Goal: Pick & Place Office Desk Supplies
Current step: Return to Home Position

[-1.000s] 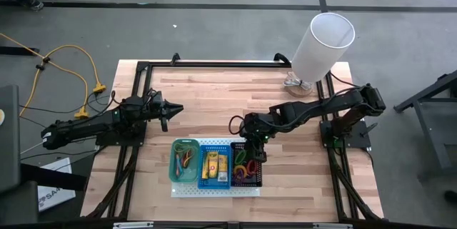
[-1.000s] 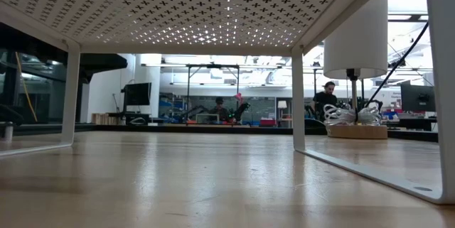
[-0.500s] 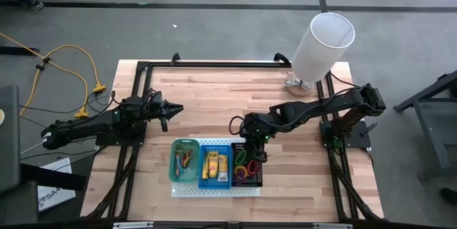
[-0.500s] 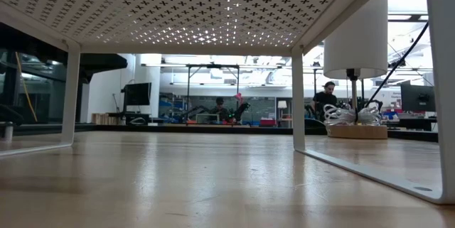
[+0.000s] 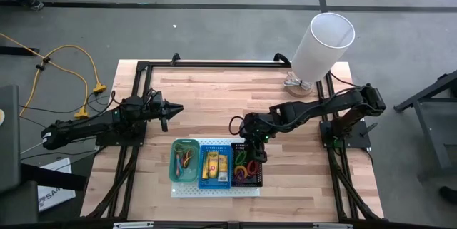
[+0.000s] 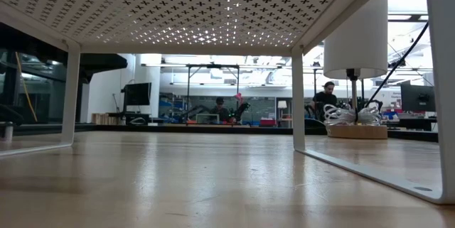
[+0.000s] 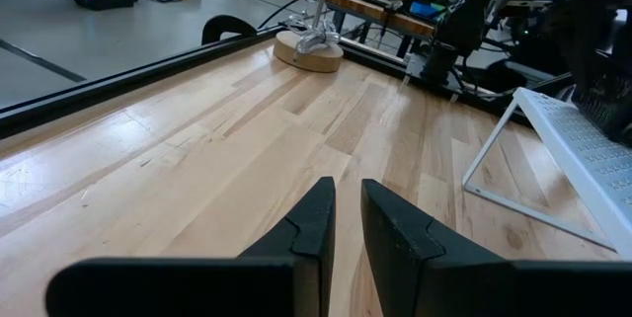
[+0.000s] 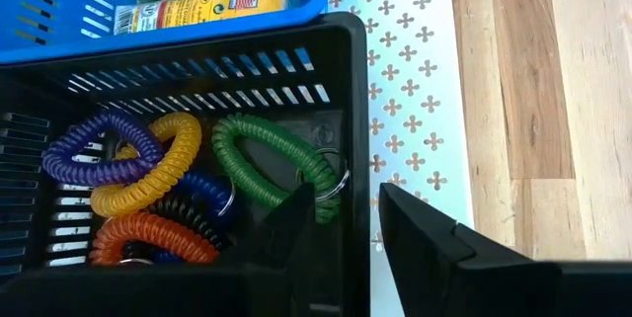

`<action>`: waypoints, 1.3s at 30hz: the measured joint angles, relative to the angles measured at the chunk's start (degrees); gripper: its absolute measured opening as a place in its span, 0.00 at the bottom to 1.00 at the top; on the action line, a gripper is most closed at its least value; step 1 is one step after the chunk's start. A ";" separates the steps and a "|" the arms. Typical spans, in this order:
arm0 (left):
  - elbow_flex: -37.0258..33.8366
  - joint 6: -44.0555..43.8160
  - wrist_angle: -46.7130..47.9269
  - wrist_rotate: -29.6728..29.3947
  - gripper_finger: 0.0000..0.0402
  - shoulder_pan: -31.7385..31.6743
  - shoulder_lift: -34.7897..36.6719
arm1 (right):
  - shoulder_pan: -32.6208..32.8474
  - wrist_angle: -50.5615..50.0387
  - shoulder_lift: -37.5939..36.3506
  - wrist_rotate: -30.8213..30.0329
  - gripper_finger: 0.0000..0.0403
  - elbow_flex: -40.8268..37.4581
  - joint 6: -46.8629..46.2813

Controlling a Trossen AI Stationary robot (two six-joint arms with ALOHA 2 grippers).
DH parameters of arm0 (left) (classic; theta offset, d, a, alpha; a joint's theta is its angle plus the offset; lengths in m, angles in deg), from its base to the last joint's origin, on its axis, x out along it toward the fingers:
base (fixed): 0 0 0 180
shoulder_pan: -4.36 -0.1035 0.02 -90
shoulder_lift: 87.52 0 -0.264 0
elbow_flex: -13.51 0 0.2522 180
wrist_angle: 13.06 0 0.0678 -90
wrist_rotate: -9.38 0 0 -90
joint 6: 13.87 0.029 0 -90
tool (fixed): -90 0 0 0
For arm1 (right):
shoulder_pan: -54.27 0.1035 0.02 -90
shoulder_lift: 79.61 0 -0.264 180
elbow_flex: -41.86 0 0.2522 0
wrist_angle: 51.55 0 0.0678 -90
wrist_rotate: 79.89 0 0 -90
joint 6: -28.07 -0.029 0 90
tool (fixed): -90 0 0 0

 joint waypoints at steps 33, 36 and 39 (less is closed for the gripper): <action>0.00 0.00 -0.01 0.00 0.12 0.00 -0.01 | -0.17 3.02 0.00 -1.05 0.26 0.00 0.82; 0.00 0.00 -0.02 0.00 0.12 -0.01 -0.01 | -0.17 2.99 0.00 -0.50 0.27 0.00 1.49; 0.00 0.00 -0.02 0.00 0.12 -0.01 -0.01 | -0.17 2.97 0.00 -0.46 0.31 0.00 1.51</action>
